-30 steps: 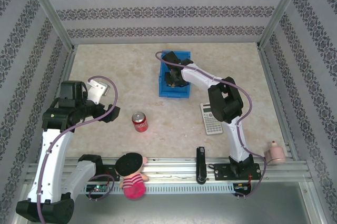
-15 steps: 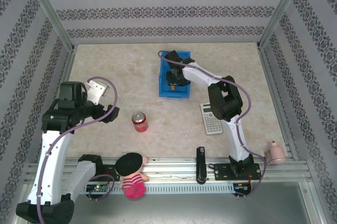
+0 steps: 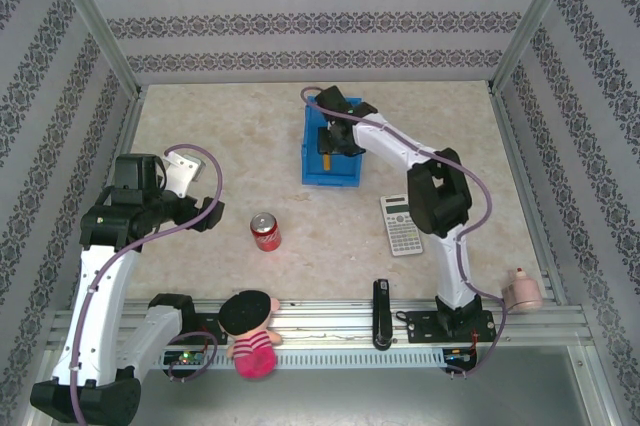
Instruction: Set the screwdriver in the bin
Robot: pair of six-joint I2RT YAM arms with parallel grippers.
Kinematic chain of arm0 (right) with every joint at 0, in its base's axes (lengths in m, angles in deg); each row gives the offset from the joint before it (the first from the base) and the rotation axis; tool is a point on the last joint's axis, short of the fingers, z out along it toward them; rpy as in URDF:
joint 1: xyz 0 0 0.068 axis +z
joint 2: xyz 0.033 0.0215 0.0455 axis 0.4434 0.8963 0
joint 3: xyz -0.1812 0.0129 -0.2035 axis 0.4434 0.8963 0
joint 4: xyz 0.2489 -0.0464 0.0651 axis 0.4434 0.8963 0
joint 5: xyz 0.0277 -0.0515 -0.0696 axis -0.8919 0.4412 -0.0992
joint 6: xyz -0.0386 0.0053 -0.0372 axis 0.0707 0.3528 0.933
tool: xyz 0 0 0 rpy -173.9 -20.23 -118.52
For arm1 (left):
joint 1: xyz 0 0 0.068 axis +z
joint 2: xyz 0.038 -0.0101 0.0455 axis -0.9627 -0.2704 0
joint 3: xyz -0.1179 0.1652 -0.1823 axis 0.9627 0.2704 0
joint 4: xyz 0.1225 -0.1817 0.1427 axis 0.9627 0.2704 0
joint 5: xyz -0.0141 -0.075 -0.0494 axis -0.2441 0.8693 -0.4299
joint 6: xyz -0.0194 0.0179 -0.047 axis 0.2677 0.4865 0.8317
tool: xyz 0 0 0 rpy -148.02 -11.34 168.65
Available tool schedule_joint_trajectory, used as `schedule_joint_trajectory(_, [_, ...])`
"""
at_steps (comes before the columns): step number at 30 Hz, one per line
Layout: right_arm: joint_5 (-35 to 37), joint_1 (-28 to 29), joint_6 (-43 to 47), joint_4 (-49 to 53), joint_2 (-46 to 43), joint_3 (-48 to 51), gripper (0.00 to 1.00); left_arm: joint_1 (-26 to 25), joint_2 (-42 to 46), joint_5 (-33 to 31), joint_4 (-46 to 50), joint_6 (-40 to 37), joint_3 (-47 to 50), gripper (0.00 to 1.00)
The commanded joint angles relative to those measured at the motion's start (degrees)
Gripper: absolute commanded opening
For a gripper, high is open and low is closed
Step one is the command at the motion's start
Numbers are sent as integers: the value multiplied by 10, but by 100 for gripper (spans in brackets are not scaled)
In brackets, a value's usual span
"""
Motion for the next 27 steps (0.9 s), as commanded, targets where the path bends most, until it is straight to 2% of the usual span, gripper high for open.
schedule_joint_trajectory(1, [33,13,21,12,-75,-11,42,-7,0,-20,-17,18,-8,99])
schedule_joint_trajectory(8, [58,60,36,-30,-226,91,45,-7,-17,-40,-42,31,8,99])
schedule_joint_trajectory(12, [65,95,50,-79,-328,200,48,-7,-23,-61,-75,54,14,99])
schedule_joint_trajectory(16, [28,120,71,-156,-443,332,50,-7,-23,-54,-77,60,9,99])
schedule_joint_trajectory(22, [36,117,42,-227,-618,498,58,-7,-14,-81,-87,58,8,99])
schedule_joint_trajectory(27, [42,112,41,-240,-744,589,67,-6,-17,-58,-70,70,-1,97])
